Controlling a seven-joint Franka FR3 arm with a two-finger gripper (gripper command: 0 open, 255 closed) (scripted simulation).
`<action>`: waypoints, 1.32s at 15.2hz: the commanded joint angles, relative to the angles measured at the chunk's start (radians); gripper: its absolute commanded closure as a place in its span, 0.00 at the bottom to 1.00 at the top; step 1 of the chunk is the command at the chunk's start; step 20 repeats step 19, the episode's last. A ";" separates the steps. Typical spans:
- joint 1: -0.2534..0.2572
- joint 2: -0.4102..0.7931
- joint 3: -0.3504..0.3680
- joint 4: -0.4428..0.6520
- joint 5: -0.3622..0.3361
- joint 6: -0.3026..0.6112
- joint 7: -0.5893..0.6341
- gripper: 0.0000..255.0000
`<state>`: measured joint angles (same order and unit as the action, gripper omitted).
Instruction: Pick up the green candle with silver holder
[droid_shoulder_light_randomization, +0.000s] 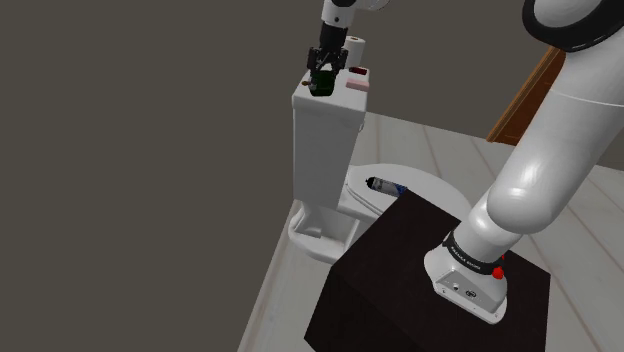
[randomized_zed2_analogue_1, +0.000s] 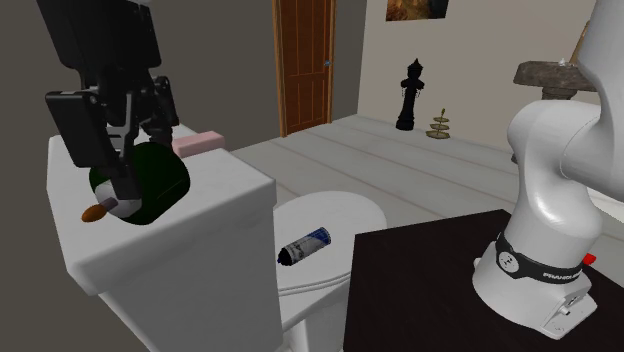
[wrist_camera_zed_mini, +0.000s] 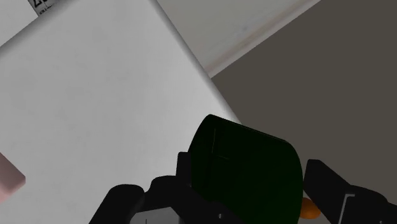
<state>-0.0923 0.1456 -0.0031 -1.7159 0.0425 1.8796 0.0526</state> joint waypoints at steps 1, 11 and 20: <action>0.000 0.002 0.001 -0.001 0.000 0.000 0.000 1.00; -0.001 -0.005 0.000 0.112 -0.001 -0.120 0.003 1.00; -0.001 0.004 -0.001 0.206 -0.001 -0.206 0.006 1.00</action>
